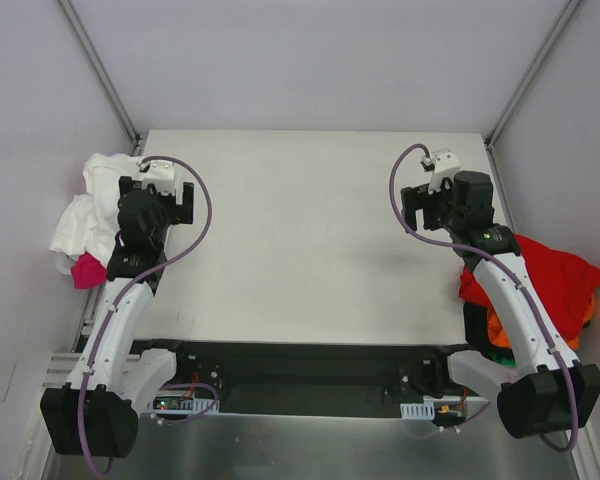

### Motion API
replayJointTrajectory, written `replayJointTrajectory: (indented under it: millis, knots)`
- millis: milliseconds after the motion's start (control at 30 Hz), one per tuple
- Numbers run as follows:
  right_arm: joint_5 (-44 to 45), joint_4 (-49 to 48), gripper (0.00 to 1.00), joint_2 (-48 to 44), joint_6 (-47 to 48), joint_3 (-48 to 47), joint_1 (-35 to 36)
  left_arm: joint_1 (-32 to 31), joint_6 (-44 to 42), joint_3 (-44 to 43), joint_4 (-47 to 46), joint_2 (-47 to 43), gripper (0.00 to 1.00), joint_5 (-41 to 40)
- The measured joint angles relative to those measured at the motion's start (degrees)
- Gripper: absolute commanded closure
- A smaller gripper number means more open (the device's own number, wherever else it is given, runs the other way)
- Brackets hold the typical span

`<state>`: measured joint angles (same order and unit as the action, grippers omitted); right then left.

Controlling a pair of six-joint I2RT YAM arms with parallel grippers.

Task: Fold and stack the t-shirts
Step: Grab crumpled tshirt from bin with the left arm

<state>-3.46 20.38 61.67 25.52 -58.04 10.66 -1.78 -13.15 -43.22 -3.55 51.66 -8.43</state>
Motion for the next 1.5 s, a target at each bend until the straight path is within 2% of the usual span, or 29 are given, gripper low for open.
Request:
replayJointTrajectory:
  millis: [200, 333, 433, 533, 667, 800, 1067, 1167, 1333, 1500]
  knots:
    - [0.02, 0.02, 0.04, 0.00, 0.00, -0.02, 0.00, 0.00, -3.54, -0.02, -0.02, -0.02, 0.05, -0.46]
    - [-0.07, 0.07, 0.04, 0.00, 0.00, -0.07, 0.00, -0.02, -9.88, -0.17, -1.88, 1.22, 0.08, -6.47]
    - [-0.48, 0.46, 0.04, 0.00, 0.00, -0.42, 0.00, 0.00, -15.63, -0.48, -8.50, 5.46, 0.19, -13.90]
    - [-1.07, 0.50, 0.04, 0.00, 0.00, -0.61, 0.00, 0.02, -21.40, -0.76, -14.34, 11.26, 0.21, -19.50]
    - [-2.32, 0.70, 0.04, 0.00, -0.04, -0.74, 0.00, 0.09, -25.59, -3.52, -14.64, 18.36, 0.21, -22.25]
    - [-3.80, 1.81, 0.04, 0.22, -0.26, -1.25, 0.00, 0.79, -28.02, -9.49, -11.08, 23.47, 0.21, -23.30]
    - [-6.21, 3.80, 0.04, 3.85, -0.59, -3.15, 0.11, 6.32, -29.35, -21.11, -8.09, 26.51, 0.26, -23.37]
    - [-6.32, 4.33, 0.04, 4.20, -0.59, -3.15, 0.11, 8.33, -29.33, -21.51, -7.76, 26.93, 0.30, -23.04]
    - [-6.32, 4.44, 0.04, 4.20, -0.57, -3.15, 0.11, 12.92, -27.65, -21.51, -6.45, 30.45, 0.29, -19.96]
    - [-6.27, 4.74, 0.04, 4.98, -0.57, -3.37, 0.11, 16.57, -21.94, -21.64, -4.81, 34.16, 0.29, -15.72]
